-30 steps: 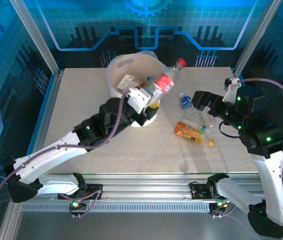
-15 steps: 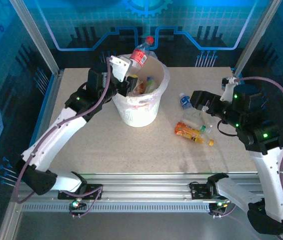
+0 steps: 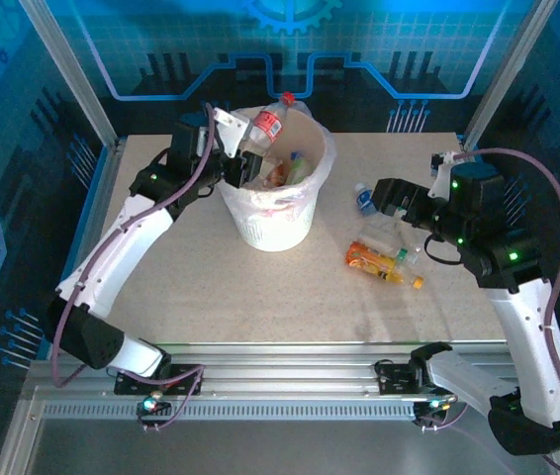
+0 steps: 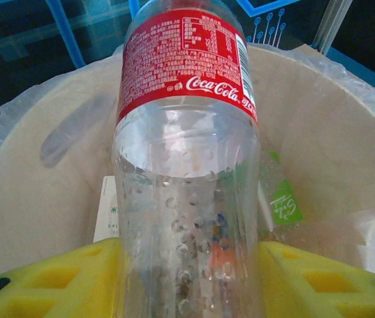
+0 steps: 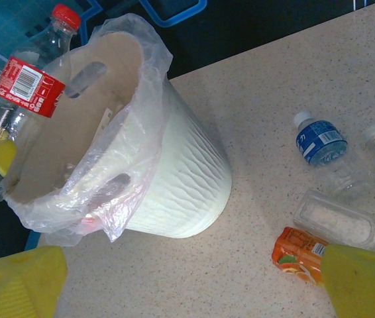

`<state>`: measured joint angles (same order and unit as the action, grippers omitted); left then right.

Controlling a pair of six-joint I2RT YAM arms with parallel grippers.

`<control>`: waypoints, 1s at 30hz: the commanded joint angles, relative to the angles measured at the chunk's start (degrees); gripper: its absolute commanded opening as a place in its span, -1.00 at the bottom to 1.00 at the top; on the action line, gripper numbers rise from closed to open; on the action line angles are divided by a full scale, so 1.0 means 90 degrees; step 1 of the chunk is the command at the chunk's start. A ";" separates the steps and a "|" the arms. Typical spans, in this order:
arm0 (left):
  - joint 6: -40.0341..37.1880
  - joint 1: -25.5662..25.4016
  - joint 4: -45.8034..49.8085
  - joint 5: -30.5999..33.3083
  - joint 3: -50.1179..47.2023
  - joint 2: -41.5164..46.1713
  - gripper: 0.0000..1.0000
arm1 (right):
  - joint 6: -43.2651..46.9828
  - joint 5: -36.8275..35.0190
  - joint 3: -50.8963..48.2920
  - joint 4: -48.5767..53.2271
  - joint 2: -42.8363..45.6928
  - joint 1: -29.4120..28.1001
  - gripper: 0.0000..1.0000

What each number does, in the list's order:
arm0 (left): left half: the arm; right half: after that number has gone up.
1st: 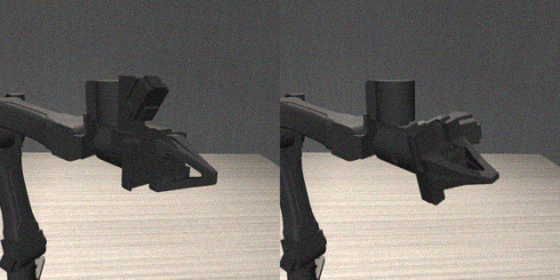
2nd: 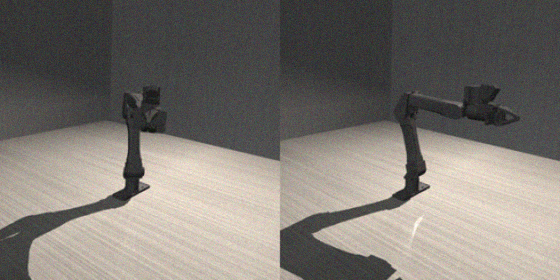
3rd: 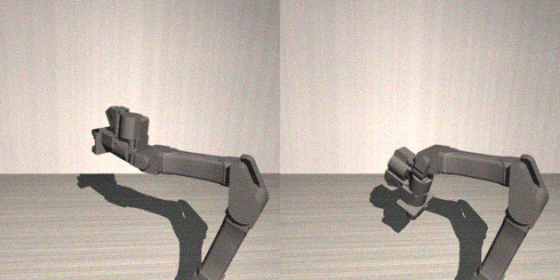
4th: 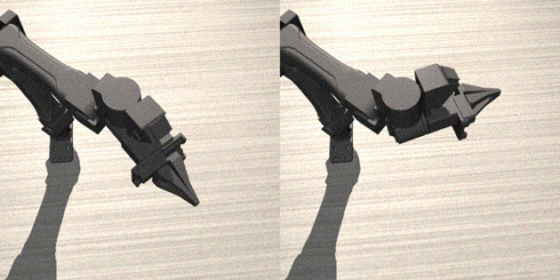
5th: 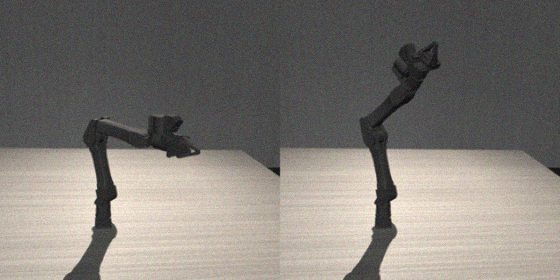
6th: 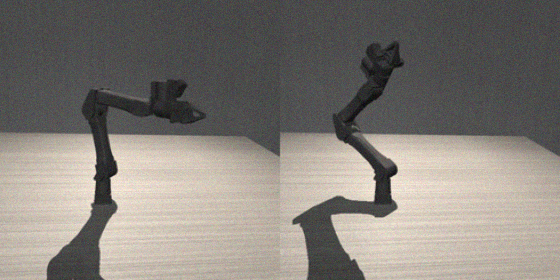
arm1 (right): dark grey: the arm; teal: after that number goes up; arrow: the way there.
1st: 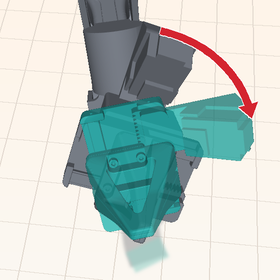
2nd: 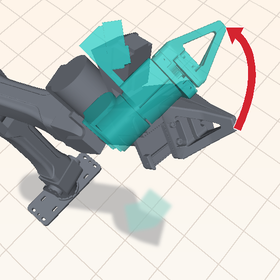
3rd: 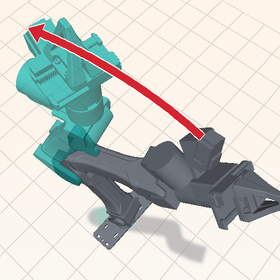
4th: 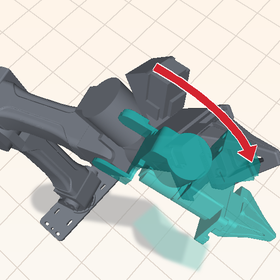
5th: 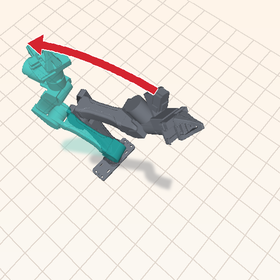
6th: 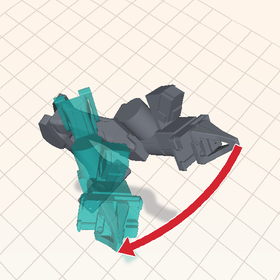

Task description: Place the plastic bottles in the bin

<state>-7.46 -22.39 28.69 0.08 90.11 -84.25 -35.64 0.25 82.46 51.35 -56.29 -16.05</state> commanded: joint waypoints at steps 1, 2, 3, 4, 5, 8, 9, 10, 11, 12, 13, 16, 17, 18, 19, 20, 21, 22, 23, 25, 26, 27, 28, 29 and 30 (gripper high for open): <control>-0.0010 0.0106 0.0240 -0.0278 0.0197 -0.0288 -0.64 | -0.0049 -0.0067 -0.0056 -0.0110 -0.0025 0.0075 0.99; -0.0025 0.0106 0.0254 -0.0300 0.0235 -0.0351 -0.63 | -0.0056 -0.0076 -0.0065 -0.0110 -0.0034 0.0070 0.99; -0.0047 0.0105 0.0267 -0.0343 0.0282 -0.0419 -0.63 | -0.0054 -0.0082 -0.0070 -0.0102 -0.0043 0.0075 0.99; -0.0063 0.0110 0.0302 -0.0373 0.0335 -0.0481 -0.62 | -0.0059 -0.0085 -0.0079 -0.0100 -0.0042 0.0075 0.99; -0.0092 0.0105 0.0345 -0.0398 0.0395 -0.0557 -0.62 | -0.0055 -0.0101 -0.0080 -0.0091 -0.0044 0.0080 0.99; -0.0239 0.0108 0.0488 -0.0402 0.0576 -0.0737 -0.61 | -0.0054 -0.0147 -0.0085 -0.0061 -0.0054 0.0070 0.99; -0.0292 0.0110 0.0533 -0.0391 0.0626 -0.0769 -0.61 | -0.0054 -0.0163 -0.0075 -0.0047 -0.0054 0.0074 0.99; -0.0347 0.0106 0.0567 -0.0367 0.0659 -0.0802 -0.60 | -0.0045 -0.0174 -0.0070 -0.0030 -0.0059 0.0074 0.99; -0.0399 0.0115 0.0590 -0.0337 0.0680 -0.0820 -0.60 | -0.0044 -0.0184 -0.0063 -0.0023 -0.0054 0.0074 0.99; -0.0441 0.0115 0.0600 -0.0308 0.0680 -0.0826 -0.57 | -0.0038 -0.0194 -0.0066 -0.0022 -0.0054 0.0071 0.99; -0.0478 0.0134 0.0613 -0.0285 0.0691 -0.0834 -0.49 | -0.0035 -0.0204 -0.0066 -0.0022 -0.0054 0.0070 0.99; -0.0499 0.0173 0.0645 -0.0197 0.0684 -0.0833 0.10 | -0.0034 -0.0223 -0.0056 -0.0022 -0.0073 0.0074 0.99; -0.0506 0.0183 0.0660 -0.0194 0.0682 -0.0826 0.23 | -0.0034 -0.0223 -0.0054 -0.0022 -0.0092 0.0074 0.99; -0.0499 0.0188 0.0653 -0.0185 0.0682 -0.0810 0.35 | -0.0025 -0.0215 -0.0045 -0.0016 -0.0111 0.0070 0.99; -0.0499 0.0196 0.0655 -0.0184 0.0681 -0.0772 0.48 | -0.0019 -0.0204 -0.0040 -0.0013 -0.0131 0.0070 0.99; -0.0489 0.0193 0.0643 -0.0182 0.0682 -0.0744 0.59 | -0.0009 -0.0195 -0.0023 -0.0003 -0.0158 0.0075 0.99; -0.0470 0.0196 0.0631 -0.0189 0.0682 -0.0728 0.68 | 0.0003 -0.0194 -0.0021 0.0006 -0.0178 0.0070 0.99; -0.0458 0.0192 0.0604 -0.0203 0.0686 -0.0696 0.75 | 0.0013 -0.0199 -0.0006 0.0016 -0.0204 0.0075 0.99; -0.0443 0.0193 0.0594 -0.0213 0.0695 -0.0665 0.80 | 0.0024 -0.0194 -0.0002 0.0036 -0.0227 0.0075 0.99; -0.0409 0.0193 0.0573 -0.0205 0.0718 -0.0621 0.89 | 0.0051 -0.0181 0.0008 0.0061 -0.0272 0.0075 0.99; -0.0388 0.0193 0.0555 -0.0187 0.0721 -0.0592 0.96 | 0.0080 -0.0167 0.0000 0.0089 -0.0301 0.0075 0.99; -0.0356 0.0193 0.0533 -0.0179 0.0711 -0.0556 0.98 | 0.0114 -0.0151 -0.0009 0.0109 -0.0322 0.0074 0.99; -0.0326 0.0193 0.0507 -0.0169 0.0705 -0.0509 0.98 | 0.0171 -0.0129 -0.0016 0.0154 -0.0362 0.0072 0.99; -0.0286 0.0193 0.0462 -0.0142 0.0687 -0.0455 0.98 | 0.0244 -0.0111 -0.0030 0.0208 -0.0406 0.0073 0.99; -0.0251 0.0193 0.0430 -0.0118 0.0668 -0.0414 0.98 | 0.0305 -0.0106 -0.0045 0.0270 -0.0457 0.0075 0.99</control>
<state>-10.50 -21.10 33.58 -1.76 94.43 -91.09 -34.92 -1.04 82.11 52.05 -59.61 -16.05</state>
